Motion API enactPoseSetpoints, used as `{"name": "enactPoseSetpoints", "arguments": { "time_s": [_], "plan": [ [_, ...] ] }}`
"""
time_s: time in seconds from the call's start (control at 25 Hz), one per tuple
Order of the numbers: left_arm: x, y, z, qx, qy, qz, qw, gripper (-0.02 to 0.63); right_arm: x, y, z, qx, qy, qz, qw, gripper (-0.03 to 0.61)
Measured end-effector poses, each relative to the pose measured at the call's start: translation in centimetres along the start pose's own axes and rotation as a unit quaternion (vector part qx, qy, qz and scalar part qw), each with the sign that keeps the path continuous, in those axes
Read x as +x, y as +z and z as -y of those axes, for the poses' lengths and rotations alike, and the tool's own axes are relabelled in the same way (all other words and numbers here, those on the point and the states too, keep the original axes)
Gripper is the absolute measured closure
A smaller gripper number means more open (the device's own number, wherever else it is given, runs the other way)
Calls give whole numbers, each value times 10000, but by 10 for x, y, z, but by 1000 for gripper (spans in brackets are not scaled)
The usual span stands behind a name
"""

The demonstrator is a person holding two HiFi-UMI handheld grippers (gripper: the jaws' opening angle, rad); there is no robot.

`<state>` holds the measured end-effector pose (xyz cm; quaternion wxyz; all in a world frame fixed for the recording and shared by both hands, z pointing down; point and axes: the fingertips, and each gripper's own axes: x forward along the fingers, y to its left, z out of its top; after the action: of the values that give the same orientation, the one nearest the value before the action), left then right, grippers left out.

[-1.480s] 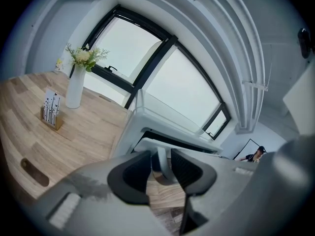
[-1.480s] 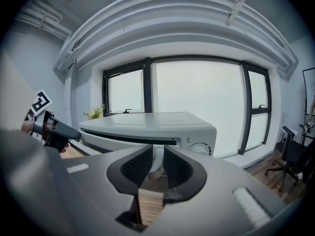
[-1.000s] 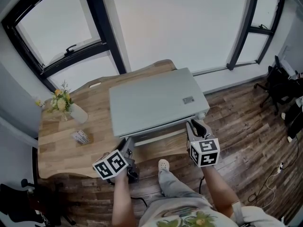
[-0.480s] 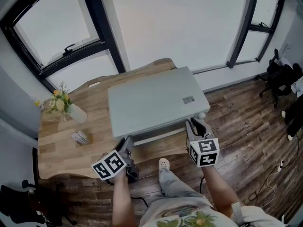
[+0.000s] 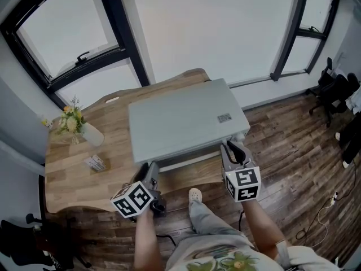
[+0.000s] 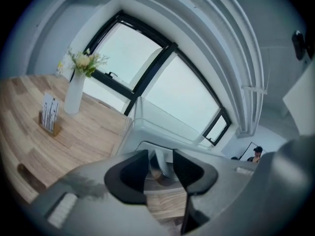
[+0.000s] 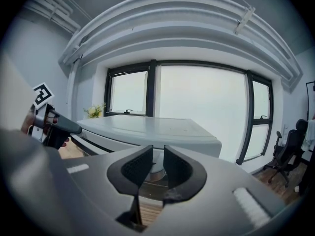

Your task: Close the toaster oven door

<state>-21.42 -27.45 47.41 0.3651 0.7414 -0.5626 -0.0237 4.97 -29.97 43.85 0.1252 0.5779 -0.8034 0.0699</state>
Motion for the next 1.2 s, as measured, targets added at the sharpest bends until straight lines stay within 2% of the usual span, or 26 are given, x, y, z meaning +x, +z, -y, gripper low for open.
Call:
{"name": "enactPoseSetpoints", "arguments": {
  "time_s": [0.12, 0.32, 0.36, 0.4, 0.56, 0.64, 0.76, 1.04, 1.2],
  "plan": [
    [-8, 8, 4, 663, 151, 226, 9974, 460, -6, 3, -5, 32, 70, 85, 9999, 511],
    [-23, 20, 23, 1163, 43, 591, 9914, 462, -16, 9, -9, 25, 100, 195, 9998, 540],
    [-25, 21, 27, 1300, 50, 634, 9895, 462, -18, 10, -10, 19, 87, 231, 9997, 571],
    [-27, 22, 31, 1446, 62, 666, 9872, 462, -20, 11, -11, 17, 92, 260, 9996, 577],
    [-36, 18, 47, 2037, 75, 701, 9765, 462, -29, 15, -20, -34, 198, 331, 9992, 577],
    [-39, 14, 56, 2269, 43, 719, 9712, 483, -34, 16, -26, -89, 262, 354, 9990, 577],
    [-43, 8, 70, 2500, -16, 752, 9653, 519, -41, 18, -33, -119, 380, 390, 9984, 577],
    [-54, -6, 96, 2769, -195, 768, 9576, 608, -58, 24, -51, -186, 661, 495, 9964, 578],
    [-59, -16, 103, 2761, -268, 695, 9582, 611, -67, 22, -62, -209, 861, 483, 9949, 578]
  ]
}}
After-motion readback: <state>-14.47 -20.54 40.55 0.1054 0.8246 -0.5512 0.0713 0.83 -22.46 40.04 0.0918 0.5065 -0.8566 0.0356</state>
